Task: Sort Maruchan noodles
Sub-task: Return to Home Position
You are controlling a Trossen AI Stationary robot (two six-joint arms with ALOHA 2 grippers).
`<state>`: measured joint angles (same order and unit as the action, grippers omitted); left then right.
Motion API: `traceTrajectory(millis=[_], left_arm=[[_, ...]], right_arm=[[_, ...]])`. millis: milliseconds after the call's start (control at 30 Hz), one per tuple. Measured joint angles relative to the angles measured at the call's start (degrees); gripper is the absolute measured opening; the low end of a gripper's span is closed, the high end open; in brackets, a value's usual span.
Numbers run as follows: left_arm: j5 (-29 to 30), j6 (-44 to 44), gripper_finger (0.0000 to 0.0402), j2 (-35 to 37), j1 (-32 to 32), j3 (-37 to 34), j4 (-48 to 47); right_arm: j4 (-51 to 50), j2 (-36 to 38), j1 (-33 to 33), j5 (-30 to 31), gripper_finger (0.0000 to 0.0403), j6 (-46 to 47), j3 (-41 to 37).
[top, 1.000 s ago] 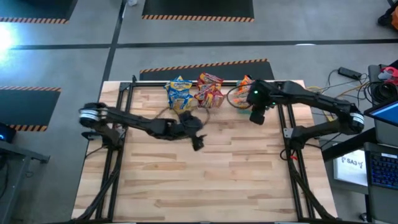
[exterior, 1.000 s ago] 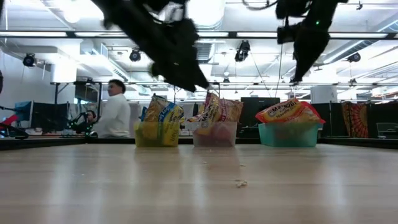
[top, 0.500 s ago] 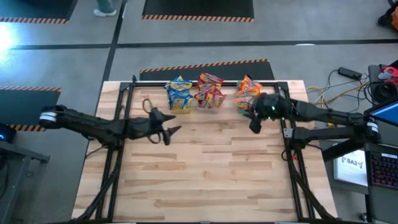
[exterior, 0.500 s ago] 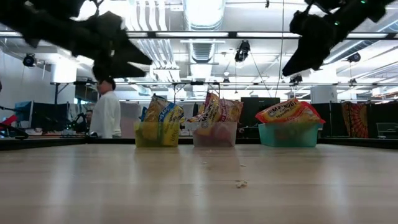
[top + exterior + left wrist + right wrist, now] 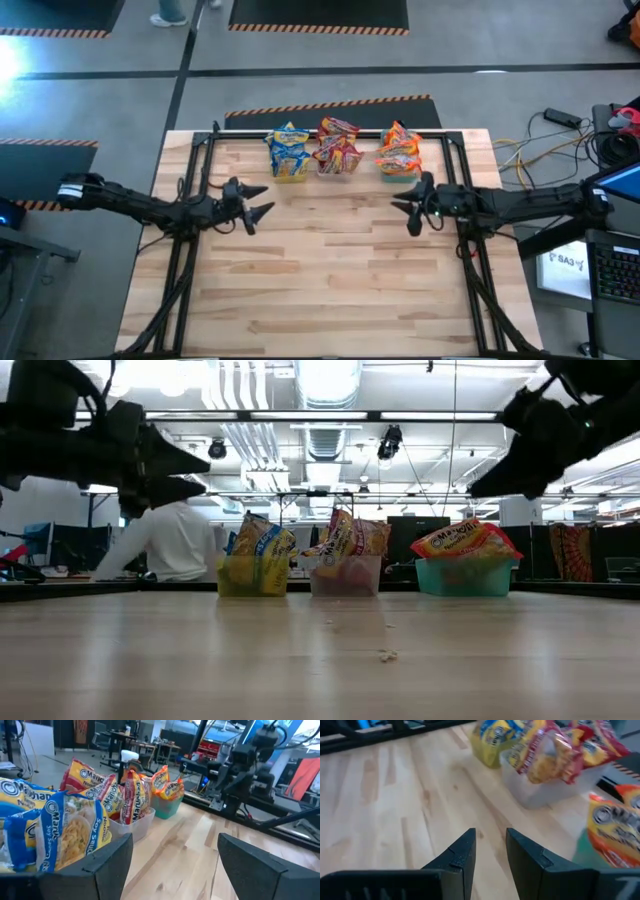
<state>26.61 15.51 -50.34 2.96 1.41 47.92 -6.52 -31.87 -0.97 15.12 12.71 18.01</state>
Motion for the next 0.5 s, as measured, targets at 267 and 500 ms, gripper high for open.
traceTrajectory(millis=[267, 500], left_arm=[[1.66, 1.92, 0.0275, -0.88, 0.00, -0.86, -2.61], [5.88, 4.76, 0.0275, -2.98, 0.00, -0.86, -5.37]], right_arm=[[9.64, 2.85, 2.88, 3.40, 0.0095, 0.24, -8.16], [22.45, 2.98, 2.99, 3.55, 0.0095, 0.87, -16.79]])
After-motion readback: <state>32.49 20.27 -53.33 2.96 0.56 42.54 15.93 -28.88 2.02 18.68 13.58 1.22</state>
